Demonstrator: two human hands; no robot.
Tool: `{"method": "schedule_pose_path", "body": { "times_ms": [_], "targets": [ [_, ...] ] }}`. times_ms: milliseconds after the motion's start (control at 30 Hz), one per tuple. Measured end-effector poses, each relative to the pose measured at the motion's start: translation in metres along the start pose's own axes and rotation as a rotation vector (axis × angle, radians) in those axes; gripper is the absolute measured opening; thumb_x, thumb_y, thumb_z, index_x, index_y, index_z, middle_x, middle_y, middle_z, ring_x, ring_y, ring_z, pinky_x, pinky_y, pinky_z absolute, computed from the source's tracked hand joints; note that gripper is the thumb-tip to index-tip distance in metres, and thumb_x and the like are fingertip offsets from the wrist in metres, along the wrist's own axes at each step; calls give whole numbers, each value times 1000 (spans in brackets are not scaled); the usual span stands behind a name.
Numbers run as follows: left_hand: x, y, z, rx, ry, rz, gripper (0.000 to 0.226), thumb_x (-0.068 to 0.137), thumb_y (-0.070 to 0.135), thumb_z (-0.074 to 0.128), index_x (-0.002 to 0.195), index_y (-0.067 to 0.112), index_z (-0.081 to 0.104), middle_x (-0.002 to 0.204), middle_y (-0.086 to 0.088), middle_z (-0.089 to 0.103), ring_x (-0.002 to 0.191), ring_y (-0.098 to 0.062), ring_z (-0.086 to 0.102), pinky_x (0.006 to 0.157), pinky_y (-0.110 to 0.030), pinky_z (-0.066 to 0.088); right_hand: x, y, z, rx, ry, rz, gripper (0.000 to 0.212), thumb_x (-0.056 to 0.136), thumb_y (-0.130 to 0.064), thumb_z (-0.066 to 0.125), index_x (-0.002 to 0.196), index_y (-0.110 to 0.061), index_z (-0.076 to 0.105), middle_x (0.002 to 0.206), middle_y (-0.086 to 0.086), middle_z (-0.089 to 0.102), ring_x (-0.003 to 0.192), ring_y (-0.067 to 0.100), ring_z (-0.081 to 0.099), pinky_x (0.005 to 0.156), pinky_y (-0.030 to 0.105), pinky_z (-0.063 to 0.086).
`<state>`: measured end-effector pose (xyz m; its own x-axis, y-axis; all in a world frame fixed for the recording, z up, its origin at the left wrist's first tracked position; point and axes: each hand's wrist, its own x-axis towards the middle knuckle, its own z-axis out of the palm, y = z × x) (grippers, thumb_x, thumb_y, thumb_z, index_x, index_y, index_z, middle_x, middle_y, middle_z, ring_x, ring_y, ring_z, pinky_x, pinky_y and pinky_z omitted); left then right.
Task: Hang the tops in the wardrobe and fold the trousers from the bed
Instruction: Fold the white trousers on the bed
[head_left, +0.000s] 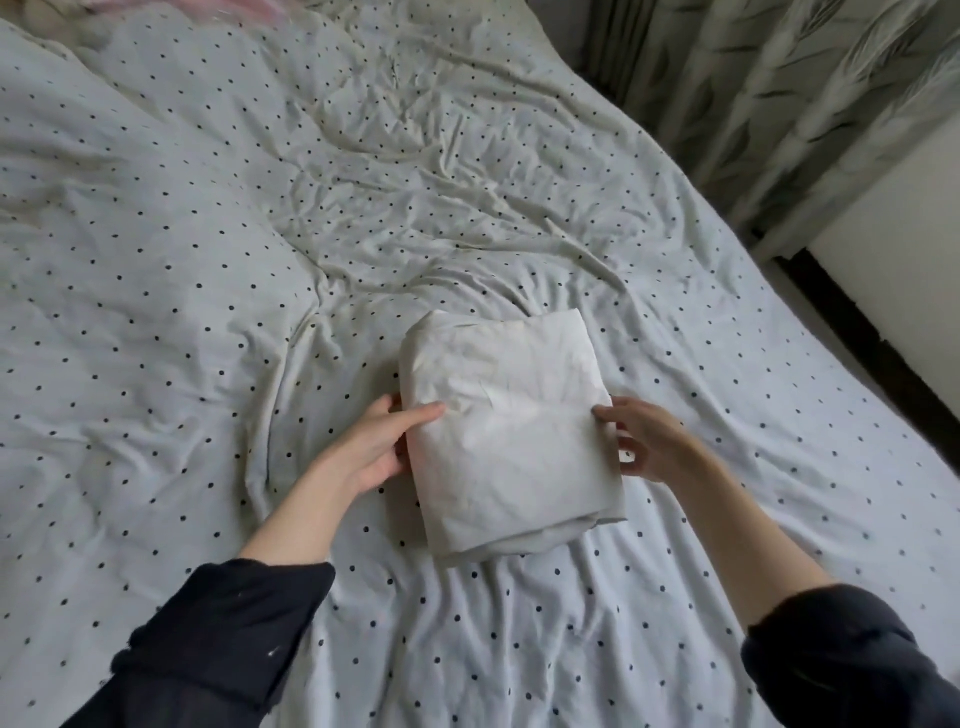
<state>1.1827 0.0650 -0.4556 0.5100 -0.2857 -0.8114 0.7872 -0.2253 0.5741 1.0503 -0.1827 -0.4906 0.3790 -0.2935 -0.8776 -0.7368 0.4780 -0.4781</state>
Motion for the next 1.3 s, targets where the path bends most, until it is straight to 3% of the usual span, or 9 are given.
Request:
{"method": "schedule_pose_path", "body": {
  "times_ms": [267,400,467,633,800,1000,1200,1300],
  "targets": [
    [-52,-4,12,91,-159,72,72,63,13,77,127,11,44,116,-14,62,105,-29,61,89,-45,50,-77,23,-36,84,-12,-56,11,87,-14,63,82,-23,59,80,-2,58,70,16,53,61,30,47],
    [-93,-5,31,212,-340,110,70,61,17,76,124,15,45,113,-15,63,98,-30,63,70,-43,55,-145,47,-71,150,13,-151,12,86,-16,66,91,-20,56,94,1,61,81,18,58,71,33,51],
    [-110,-8,41,269,-425,133,67,62,18,74,123,15,46,109,-14,65,90,-27,65,61,-37,54,-181,66,-85,169,54,-182,10,86,-16,65,94,-17,59,97,3,62,83,18,60,68,32,52],
    [-175,-32,84,431,-703,157,62,61,18,73,118,18,51,102,-12,67,83,-25,67,61,-37,56,-289,150,-121,319,239,-269,17,87,-18,64,104,-17,63,97,2,63,79,17,62,62,29,52],
    [-237,-78,143,562,-968,139,62,63,12,73,120,18,52,102,-10,70,82,-25,69,58,-36,55,-385,254,-147,543,435,-321,13,87,-17,63,98,-22,62,89,-1,66,72,14,62,60,27,52],
    [-336,-170,227,777,-1234,119,50,75,6,68,121,16,52,99,-7,71,79,-20,69,56,-34,56,-512,384,-167,760,710,-337,7,90,-17,59,94,-24,60,81,-3,66,71,14,60,56,26,49],
    [-461,-256,305,907,-1563,137,58,64,18,78,116,22,53,99,-2,71,82,-21,69,68,-40,58,-643,488,-182,974,996,-417,6,89,-14,60,90,-21,60,76,1,66,58,14,62,50,25,49],
    [-532,-305,345,943,-1699,129,57,63,17,81,113,21,55,98,-4,69,78,-21,67,64,-37,57,-707,536,-194,1042,1140,-459,9,89,-13,60,84,-22,61,72,2,64,54,15,60,51,26,47]
  ]
}}
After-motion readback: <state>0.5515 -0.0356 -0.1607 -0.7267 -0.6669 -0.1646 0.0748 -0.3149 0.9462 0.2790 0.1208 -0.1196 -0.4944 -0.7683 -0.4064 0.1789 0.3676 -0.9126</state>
